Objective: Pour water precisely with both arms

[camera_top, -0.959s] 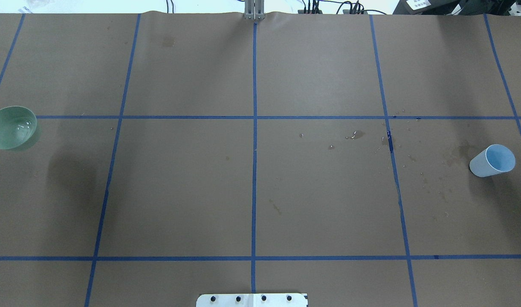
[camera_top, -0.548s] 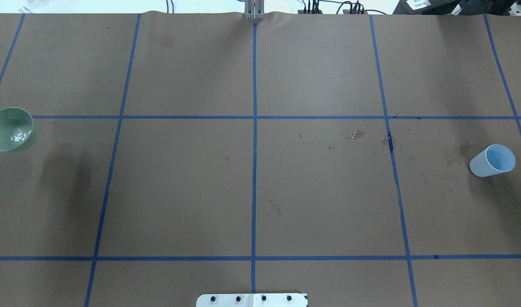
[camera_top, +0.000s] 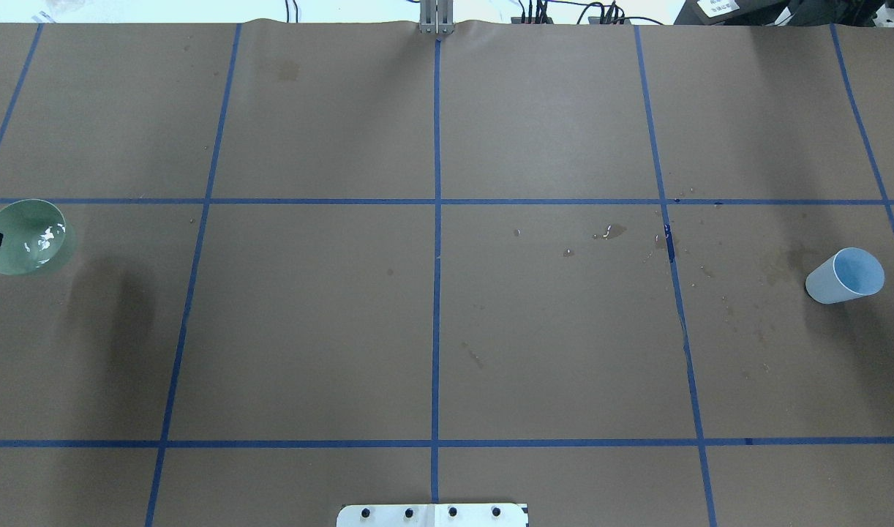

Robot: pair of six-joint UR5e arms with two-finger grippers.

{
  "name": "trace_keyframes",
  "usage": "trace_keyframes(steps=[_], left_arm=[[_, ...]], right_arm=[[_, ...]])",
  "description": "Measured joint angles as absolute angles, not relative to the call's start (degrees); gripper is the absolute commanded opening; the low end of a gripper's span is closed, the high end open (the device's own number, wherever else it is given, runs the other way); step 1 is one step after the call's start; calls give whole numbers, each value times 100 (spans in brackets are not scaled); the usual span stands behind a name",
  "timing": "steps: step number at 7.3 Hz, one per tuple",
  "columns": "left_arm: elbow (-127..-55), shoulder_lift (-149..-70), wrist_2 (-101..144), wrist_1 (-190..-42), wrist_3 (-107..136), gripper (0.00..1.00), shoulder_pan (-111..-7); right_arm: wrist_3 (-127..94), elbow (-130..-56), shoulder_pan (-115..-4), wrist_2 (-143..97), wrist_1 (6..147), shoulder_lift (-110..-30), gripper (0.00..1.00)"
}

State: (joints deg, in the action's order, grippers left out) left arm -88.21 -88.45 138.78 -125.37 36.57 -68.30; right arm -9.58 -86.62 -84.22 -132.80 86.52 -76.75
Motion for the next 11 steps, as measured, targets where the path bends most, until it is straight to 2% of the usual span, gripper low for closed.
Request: trace_keyframes(steps=[4,8,10,11], left_arm=[[-8818,-8829,13878,-12626,3771,0,-6519],[-8805,-8821,13878,-12603,3771,22,-6332],[-8794,-8817,13878,-12596,3771,22,-6266],[-8791,-8816,13878,-12595,3771,33,-6232]], right_arm=[[-954,-8638,-8420,-13239,8649,-7666,99],[-958,-8613,-8420,-13237,8643,-7672,99],[-958,-8598,-8420,-13236,8640,-7671,99],[-957,-8592,-8420,-13236,8640,-7668,99]])
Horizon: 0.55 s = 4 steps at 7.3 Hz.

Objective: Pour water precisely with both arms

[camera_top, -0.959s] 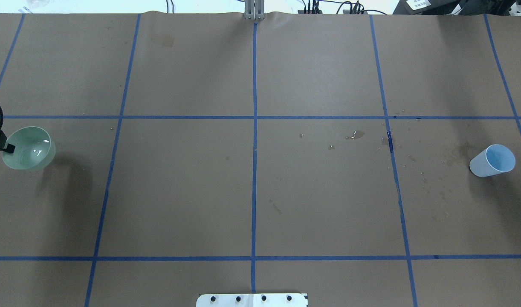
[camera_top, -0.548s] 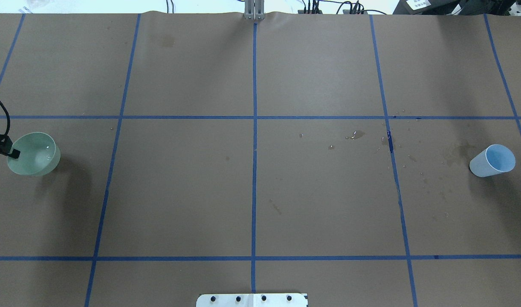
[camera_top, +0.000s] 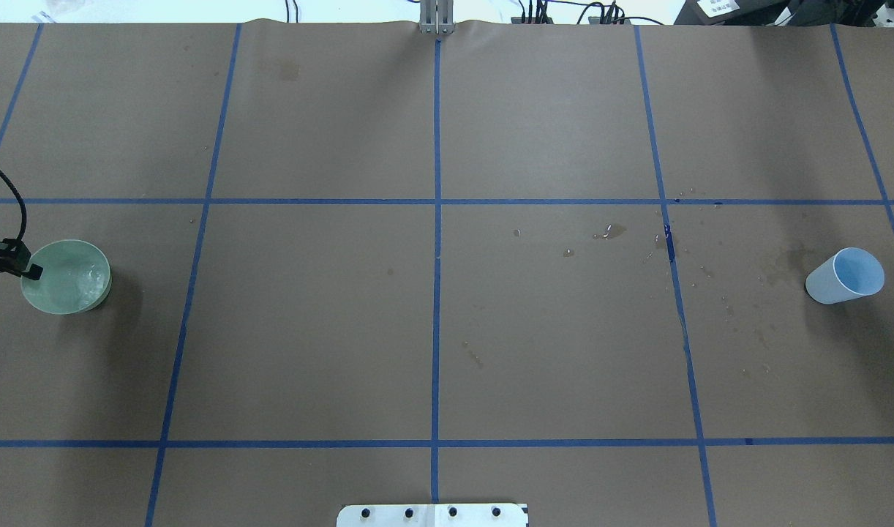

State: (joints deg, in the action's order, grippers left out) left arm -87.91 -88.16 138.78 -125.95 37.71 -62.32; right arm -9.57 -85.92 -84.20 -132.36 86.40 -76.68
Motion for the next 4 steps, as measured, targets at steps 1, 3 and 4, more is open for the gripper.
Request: trace_keyframes(steps=[1,3,4], left_arm=[[-8790,-8816,13878,-12595,3770,61,-6198],[-8789,-8812,13874,-12620,3749,100,-6174],[-8790,-8793,13857,-12655,3718,100,-6172]], right_arm=[[-953,-8590,-8420,-13236,8640,-7665,99],[-950,-8579,-8420,-13231,8640,-7664,99],[-950,-8571,-8420,-13229,8640,-7664,99]])
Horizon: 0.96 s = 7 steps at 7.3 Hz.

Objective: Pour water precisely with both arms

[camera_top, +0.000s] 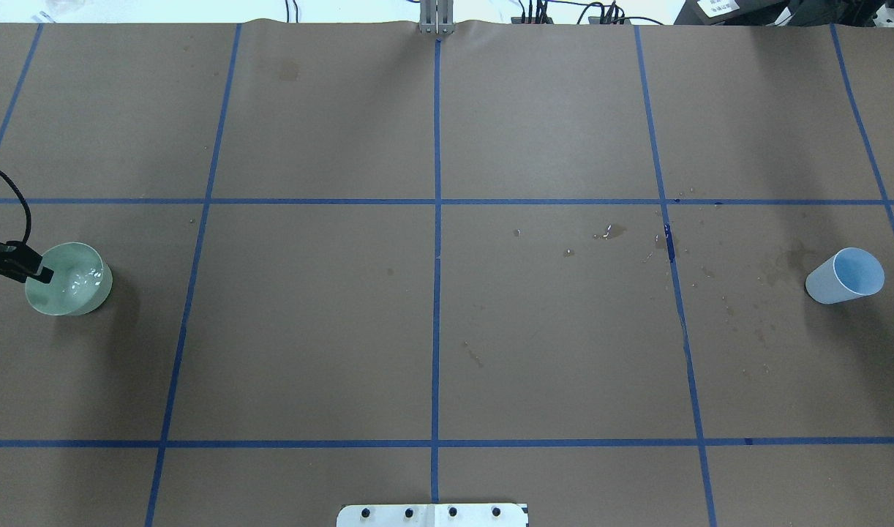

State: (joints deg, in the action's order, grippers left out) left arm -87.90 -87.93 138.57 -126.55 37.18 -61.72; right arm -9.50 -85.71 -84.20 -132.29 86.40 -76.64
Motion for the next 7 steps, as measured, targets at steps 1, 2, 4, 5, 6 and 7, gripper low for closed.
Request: trace_keyframes(steps=[1,2,4,5,6,7], left_arm=[[-8792,-8766,13831,-12688,3704,100,-6170],[-8789,-8755,13804,-12711,3701,100,-6170],[-8830,-8790,13621,-12706,3706,100,-6188],[-8869,-8815,13504,-12639,3702,100,-6225],[-8900,-8851,13393,-12510,3669,100,-6270],[-8942,-8926,13283,-12301,3546,100,-6332]], right_arm=[[-949,-8566,-8420,-13228,8640,-7664,99],[-949,-8563,-8420,-13228,8641,-7664,99],[-942,-8565,-8420,-13233,8662,-7668,99],[-936,-8566,-8413,-13230,8698,-7678,99],[-933,-8566,-8408,-13216,8765,-7687,99],[-932,-8567,-8400,-13207,8823,-7713,99]])
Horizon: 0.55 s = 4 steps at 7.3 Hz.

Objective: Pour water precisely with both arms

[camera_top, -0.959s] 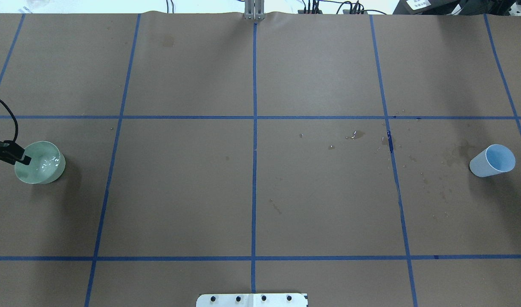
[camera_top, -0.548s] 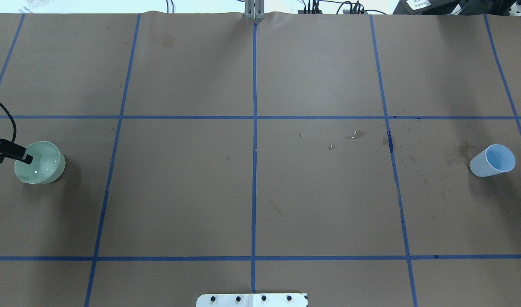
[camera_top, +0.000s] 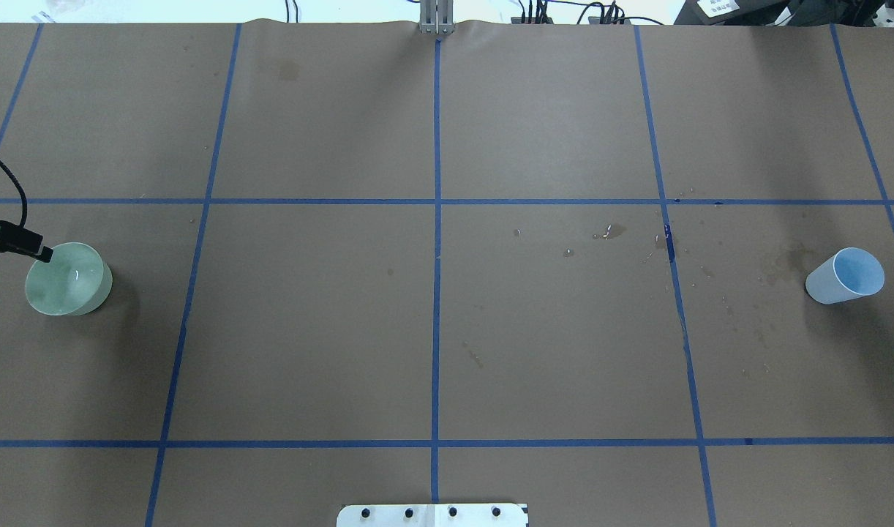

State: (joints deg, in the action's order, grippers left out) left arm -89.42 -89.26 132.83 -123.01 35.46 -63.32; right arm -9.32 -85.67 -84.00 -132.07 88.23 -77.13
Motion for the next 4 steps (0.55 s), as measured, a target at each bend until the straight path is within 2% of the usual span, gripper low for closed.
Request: trace_keyframes(steps=[4], left_arm=[[-9276,-9999,12644,-9478,1314,100,-7300]], right_arm=[[-928,-8556,-8358,-13213,8864,-7869,99]])
